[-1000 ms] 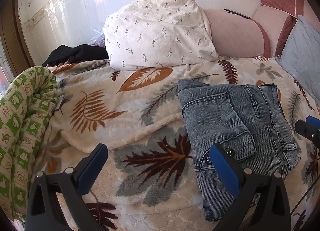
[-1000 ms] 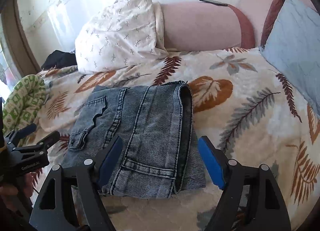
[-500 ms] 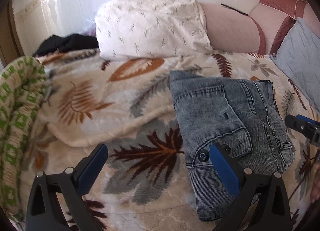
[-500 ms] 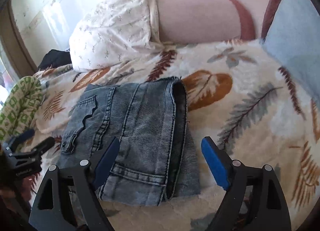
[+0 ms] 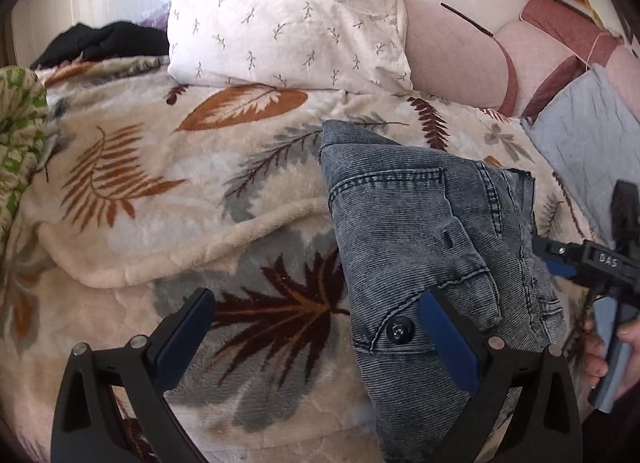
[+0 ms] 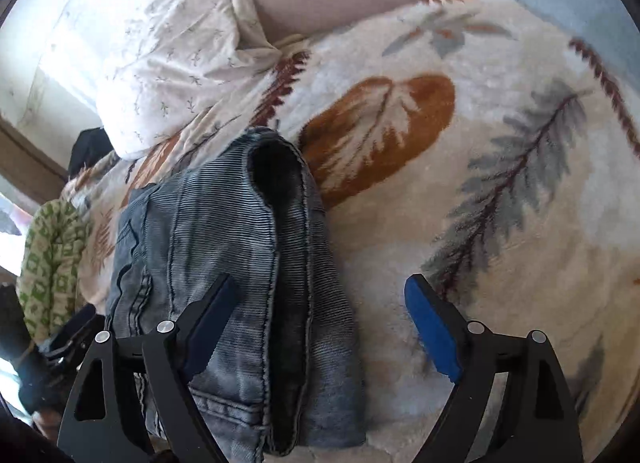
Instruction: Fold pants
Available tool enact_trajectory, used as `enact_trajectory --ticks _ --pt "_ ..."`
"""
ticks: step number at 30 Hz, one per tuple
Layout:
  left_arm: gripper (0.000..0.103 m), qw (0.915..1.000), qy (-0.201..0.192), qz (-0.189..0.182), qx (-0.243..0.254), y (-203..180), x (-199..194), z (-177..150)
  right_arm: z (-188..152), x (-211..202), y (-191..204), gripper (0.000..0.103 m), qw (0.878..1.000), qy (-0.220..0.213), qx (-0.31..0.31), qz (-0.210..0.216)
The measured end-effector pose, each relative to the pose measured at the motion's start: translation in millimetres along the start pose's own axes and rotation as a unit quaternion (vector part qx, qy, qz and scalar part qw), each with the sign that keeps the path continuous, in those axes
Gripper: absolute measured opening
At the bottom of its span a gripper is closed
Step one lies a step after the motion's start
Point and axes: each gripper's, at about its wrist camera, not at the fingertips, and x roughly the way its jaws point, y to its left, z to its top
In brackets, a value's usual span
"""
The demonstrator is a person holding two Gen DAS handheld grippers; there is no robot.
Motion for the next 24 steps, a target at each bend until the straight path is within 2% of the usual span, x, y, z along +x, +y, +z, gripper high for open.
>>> enact_trajectory --ticks 2,4,9,13,16,20,24 --pt "0.103 0.9999 0.004 -0.008 -0.01 4 1 1 1 5 -5 0.093 1.0 0.009 0.015 0.019" --pt "0.103 0.9996 0.012 -0.02 -0.014 6 5 2 1 5 -3 0.093 0.999 0.013 0.014 0.03" --pt "0.103 0.9986 0.02 -0.045 -0.017 4 10 -1 -5 12 8 0.093 0.993 0.055 0.008 0.107" --pt "0.103 0.9948 0.028 -0.095 -0.024 2 12 -1 -6 13 7 0.093 0.991 0.055 0.017 0.118" --pt "0.103 0.9962 0.027 -0.082 -0.001 -6 18 -3 -7 15 3 0.093 0.989 0.049 0.035 0.132" --pt "0.103 0.9948 0.029 -0.095 -0.022 -4 26 -2 -8 18 6 0.094 0.99 0.041 0.029 0.131" --pt "0.103 0.994 0.022 -0.105 -0.023 -7 30 2 -3 25 12 0.094 0.99 0.037 0.017 0.139"
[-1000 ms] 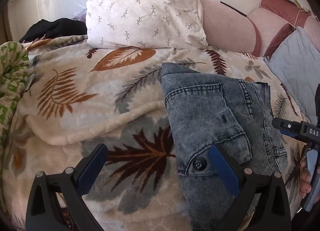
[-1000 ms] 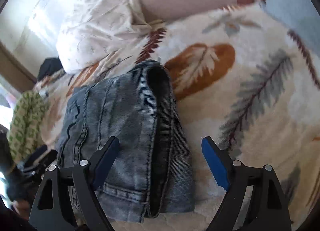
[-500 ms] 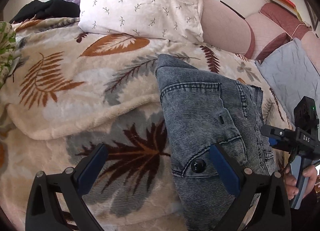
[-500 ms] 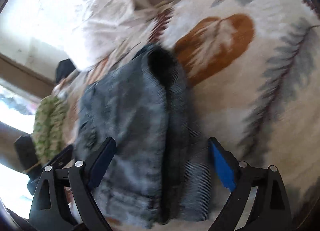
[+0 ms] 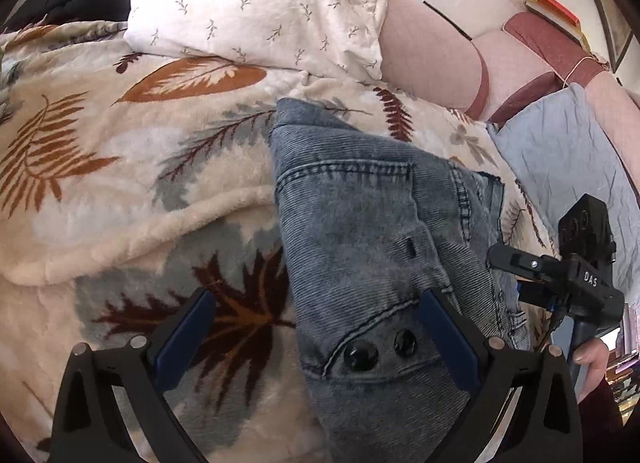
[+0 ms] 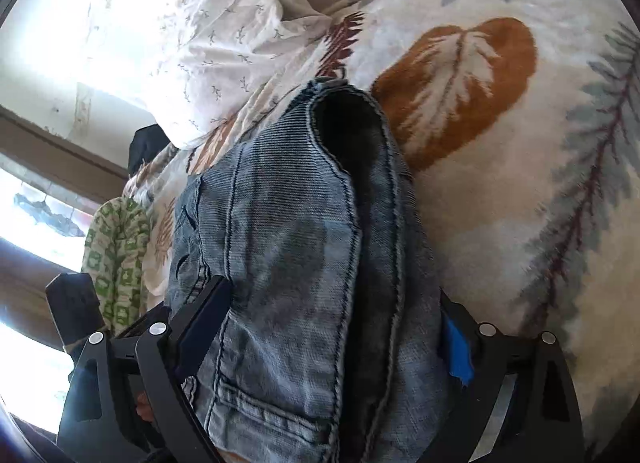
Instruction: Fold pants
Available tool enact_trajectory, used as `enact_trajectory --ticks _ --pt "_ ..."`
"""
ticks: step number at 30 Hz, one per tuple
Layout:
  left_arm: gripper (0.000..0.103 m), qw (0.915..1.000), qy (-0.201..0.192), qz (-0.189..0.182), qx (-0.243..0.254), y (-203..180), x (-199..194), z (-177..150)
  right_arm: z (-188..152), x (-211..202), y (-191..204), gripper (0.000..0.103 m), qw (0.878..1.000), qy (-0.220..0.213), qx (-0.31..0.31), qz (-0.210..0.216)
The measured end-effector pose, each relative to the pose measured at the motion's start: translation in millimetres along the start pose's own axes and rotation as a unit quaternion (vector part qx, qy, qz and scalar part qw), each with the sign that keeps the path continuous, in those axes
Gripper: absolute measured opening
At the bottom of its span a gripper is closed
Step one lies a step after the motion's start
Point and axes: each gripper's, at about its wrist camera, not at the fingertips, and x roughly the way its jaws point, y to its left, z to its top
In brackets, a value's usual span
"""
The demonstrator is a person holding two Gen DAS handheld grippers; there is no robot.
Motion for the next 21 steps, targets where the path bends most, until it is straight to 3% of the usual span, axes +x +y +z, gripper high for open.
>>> enact_trajectory --ticks 3,6,8,9,10,12,16,21 --pt "0.103 0.9999 0.002 -0.016 -0.004 0 5 1 1 2 4 0.09 1.0 0.003 -0.007 -0.001" --pt "0.103 0.9992 0.001 -0.039 -0.009 -1 8 3 -1 1 4 0.068 1.0 0.006 0.0 0.014" --pt "0.095 0.9984 0.004 -0.055 0.006 -10 10 2 -2 2 4 0.059 1.0 0.006 0.011 0.017" --pt "0.085 0.9979 0.007 -0.061 0.022 -17 11 0 -3 1 6 0.055 1.0 0.005 0.009 0.016" --pt "0.085 0.9982 0.003 -0.044 0.04 -24 11 -2 -3 0 9 0.05 1.0 0.004 0.005 0.021" --pt "0.083 0.9982 0.0 -0.034 0.05 -27 11 -3 -4 -3 12 0.046 1.0 -0.002 0.006 0.024" --pt "0.062 0.9982 0.0 -0.048 0.034 -21 4 0 -5 -7 14 0.041 1.0 -0.01 0.009 0.027" --pt "0.049 0.9987 -0.007 -0.043 0.028 -19 2 -1 -7 -14 20 0.035 0.999 -0.022 0.007 0.034"
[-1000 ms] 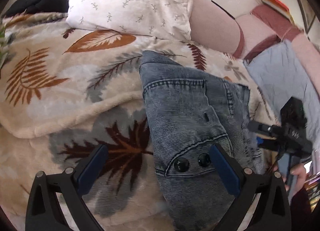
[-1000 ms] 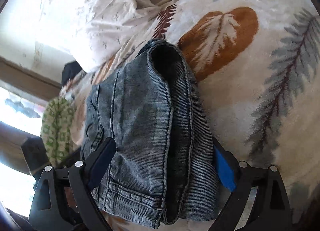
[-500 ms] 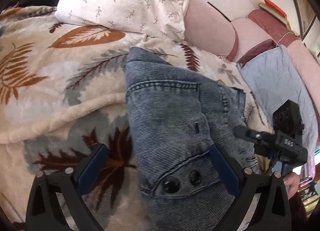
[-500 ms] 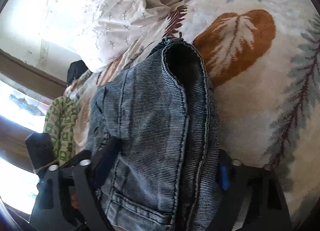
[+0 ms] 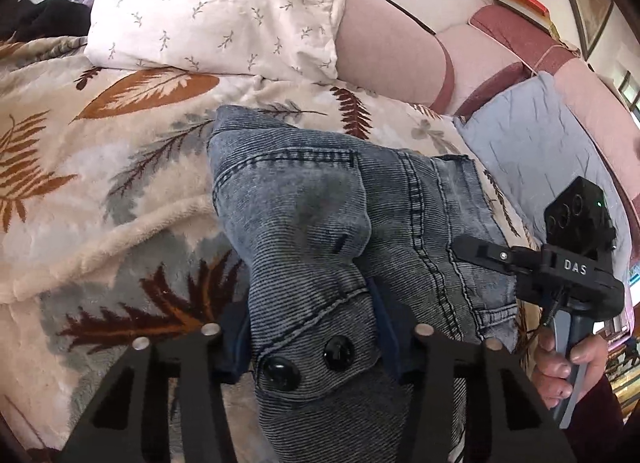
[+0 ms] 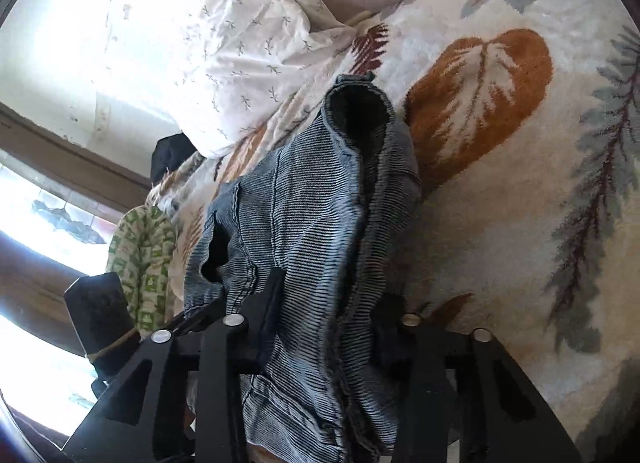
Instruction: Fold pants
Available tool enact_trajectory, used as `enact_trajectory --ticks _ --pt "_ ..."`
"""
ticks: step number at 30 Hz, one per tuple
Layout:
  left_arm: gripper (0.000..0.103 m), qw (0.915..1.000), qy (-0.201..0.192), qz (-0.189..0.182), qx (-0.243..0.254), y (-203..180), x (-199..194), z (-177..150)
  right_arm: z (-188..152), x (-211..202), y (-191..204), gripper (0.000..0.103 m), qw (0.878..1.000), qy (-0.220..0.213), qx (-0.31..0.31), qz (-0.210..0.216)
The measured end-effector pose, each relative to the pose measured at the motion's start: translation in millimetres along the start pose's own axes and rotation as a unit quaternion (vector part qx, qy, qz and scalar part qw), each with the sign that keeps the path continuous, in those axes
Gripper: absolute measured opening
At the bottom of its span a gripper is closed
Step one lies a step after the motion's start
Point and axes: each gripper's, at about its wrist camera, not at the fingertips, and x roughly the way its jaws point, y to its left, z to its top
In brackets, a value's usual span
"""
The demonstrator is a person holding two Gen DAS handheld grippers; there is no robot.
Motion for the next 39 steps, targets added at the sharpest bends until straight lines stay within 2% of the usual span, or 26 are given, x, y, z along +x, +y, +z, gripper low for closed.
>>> enact_trajectory --ticks 4,11,18,28,39 --pt "0.04 0.9999 -0.012 0.007 0.001 -4 -5 -1 -2 -4 3 0.032 1.0 -0.009 0.001 0.001" --pt "0.037 0.9998 -0.017 0.0 -0.003 -6 -15 0 -5 -15 13 0.029 1.0 -0.018 -0.011 0.008" --pt "0.037 0.9994 -0.033 0.013 -0.003 -10 -35 1 -7 -22 28 0.029 0.999 -0.022 -0.024 0.026" --pt "0.037 0.9957 -0.07 0.061 0.0 -13 -90 -8 -21 -27 64 0.029 0.997 -0.018 -0.052 0.063" --pt "0.037 0.9845 -0.12 0.126 0.024 -22 -147 -21 -39 -36 111 0.029 0.992 -0.019 -0.083 0.094"
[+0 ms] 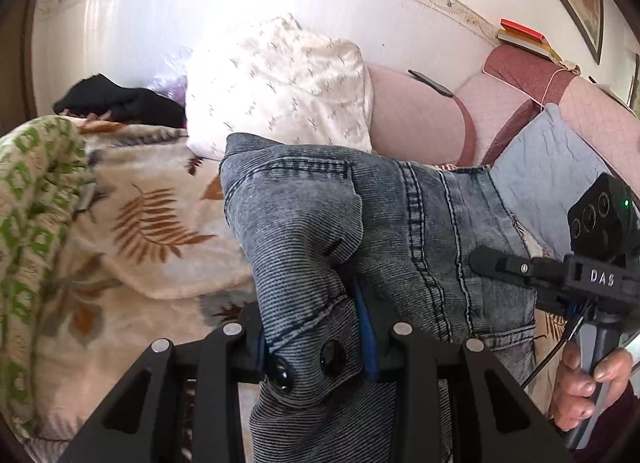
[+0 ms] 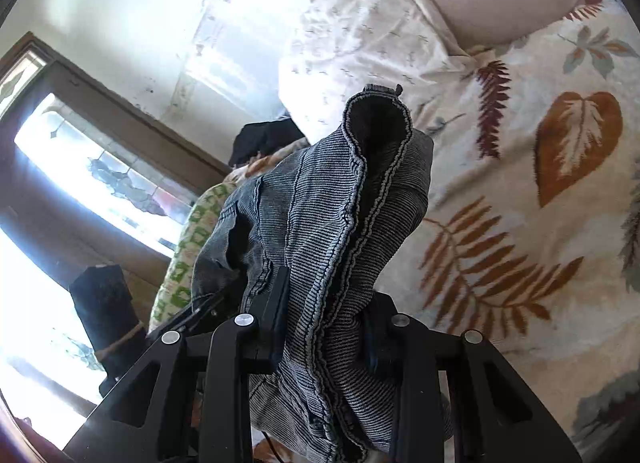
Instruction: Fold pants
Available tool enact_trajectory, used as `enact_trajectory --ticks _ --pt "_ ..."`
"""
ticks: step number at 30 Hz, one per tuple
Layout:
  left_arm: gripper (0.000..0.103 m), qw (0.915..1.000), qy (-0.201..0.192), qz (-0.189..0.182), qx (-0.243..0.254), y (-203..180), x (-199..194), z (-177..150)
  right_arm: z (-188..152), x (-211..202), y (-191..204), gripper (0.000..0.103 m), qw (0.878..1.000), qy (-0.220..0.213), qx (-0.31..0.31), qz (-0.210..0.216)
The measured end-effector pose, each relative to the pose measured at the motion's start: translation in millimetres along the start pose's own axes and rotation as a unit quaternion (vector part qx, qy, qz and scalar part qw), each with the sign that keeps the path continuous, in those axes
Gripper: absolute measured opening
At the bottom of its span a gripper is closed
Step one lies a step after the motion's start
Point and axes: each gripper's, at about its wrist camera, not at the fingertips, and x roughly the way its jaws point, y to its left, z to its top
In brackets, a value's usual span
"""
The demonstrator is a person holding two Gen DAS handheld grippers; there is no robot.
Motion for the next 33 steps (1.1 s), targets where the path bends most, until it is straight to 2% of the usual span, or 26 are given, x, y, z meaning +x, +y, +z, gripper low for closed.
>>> enact_trajectory --ticks 8,13,18,26,29,32,33 --pt "0.037 0.9993 -0.03 0.016 -0.016 31 -38 -2 -7 10 46 0.028 0.999 -0.003 -0.032 0.016" --pt "0.037 0.9993 -0.027 0.015 -0.02 44 -36 -2 -12 21 55 0.028 0.999 -0.006 -0.037 0.015" --pt "0.037 0.9997 0.001 0.006 -0.024 44 -4 -6 -14 30 41 0.028 1.0 -0.001 -0.025 -0.003" --pt "0.037 0.9954 0.09 0.021 -0.027 43 78 -26 -15 63 -25 0.028 0.997 0.041 0.034 -0.064" --pt "0.042 0.9949 0.092 0.039 -0.018 42 89 -29 -15 82 -47 0.028 0.993 0.059 0.048 -0.085" --pt "0.053 0.9941 0.096 0.046 -0.024 44 92 -31 -13 84 -50 0.029 0.994 0.06 0.042 -0.085" --pt "0.063 0.9933 0.099 0.056 -0.023 45 94 -31 -12 84 -50 0.031 0.993 0.064 0.042 -0.087"
